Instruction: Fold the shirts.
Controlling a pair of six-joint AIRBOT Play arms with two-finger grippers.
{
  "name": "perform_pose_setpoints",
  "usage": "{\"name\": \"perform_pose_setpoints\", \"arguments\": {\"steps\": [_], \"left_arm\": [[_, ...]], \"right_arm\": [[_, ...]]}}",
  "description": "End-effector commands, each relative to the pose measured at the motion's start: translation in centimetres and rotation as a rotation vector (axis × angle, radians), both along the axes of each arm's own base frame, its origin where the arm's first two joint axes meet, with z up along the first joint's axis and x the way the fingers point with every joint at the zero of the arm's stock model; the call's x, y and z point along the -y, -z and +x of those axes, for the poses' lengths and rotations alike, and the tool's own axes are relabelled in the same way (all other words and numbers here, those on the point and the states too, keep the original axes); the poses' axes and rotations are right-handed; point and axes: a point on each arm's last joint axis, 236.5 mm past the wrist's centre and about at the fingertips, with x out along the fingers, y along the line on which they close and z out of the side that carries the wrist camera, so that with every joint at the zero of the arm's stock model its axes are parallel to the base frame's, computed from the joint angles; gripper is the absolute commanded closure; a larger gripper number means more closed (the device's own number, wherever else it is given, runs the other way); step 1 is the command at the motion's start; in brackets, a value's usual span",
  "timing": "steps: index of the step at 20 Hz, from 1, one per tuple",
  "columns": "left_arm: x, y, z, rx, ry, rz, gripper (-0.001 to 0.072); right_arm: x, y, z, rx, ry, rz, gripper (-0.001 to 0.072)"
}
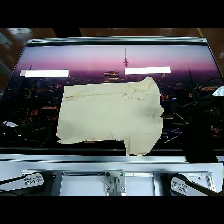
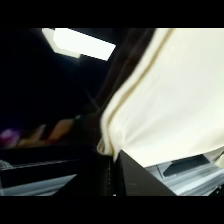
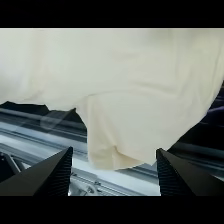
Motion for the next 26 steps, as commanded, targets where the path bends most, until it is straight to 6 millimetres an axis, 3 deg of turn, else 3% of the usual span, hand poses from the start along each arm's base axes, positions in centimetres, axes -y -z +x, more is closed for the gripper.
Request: {"name": "perform_pose_setpoints", "arguments": {"steps": [1,4,7,11,15,17,19,21,26], "left_arm": [[1.2,-0.7,0.3,0.018,0.011,-0.042,0.0671],[1.7,-1.2,-0.2,0.019,0.047,-0.071,0.0671],[2.0,-1.9,-0.4,0.023,0.062,-0.086,0.0671],[2.3,-3.3,-0.5,0.038,0.086,-0.103,0.0671],[1.8,-3.9,0.3,0.058,0.078,-0.088,0.0671],[1.6,-4.1,0.7,0.069,0.079,-0.082,0.0671],[1.3,-4.4,1.3,0.084,0.08,-0.073,0.0671],[0.9,-4.8,2.1,0.107,0.081,-0.059,0.0671],[-0.5,-6.4,4.6,0.18,0.085,-0.015,0.0671]], "right_arm": [[0.3,0.2,-0.2,-0.007,-0.004,-0.016,0.0089],[2.1,2.7,-3.2,-0.115,-0.028,-0.09,0.0068],[2.5,5.4,-5.4,-0.188,0.044,-0.059,0.0069],[2.2,9.9,-5.5,-0.181,0.169,-0.079,0.007],[1.0,13.0,-5.7,-0.186,0.238,-0.041,0.007],[1.2,13.3,-4.4,-0.139,0.269,-0.044,0.0073],[1.4,13.2,-2.3,-0.08,0.338,-0.034,0.0178],[1.2,12.8,-0.6,-0.042,0.405,0.0,0.0199],[-0.1,11.9,-0.6,-0.045,0.389,0.064,0.02]]}}
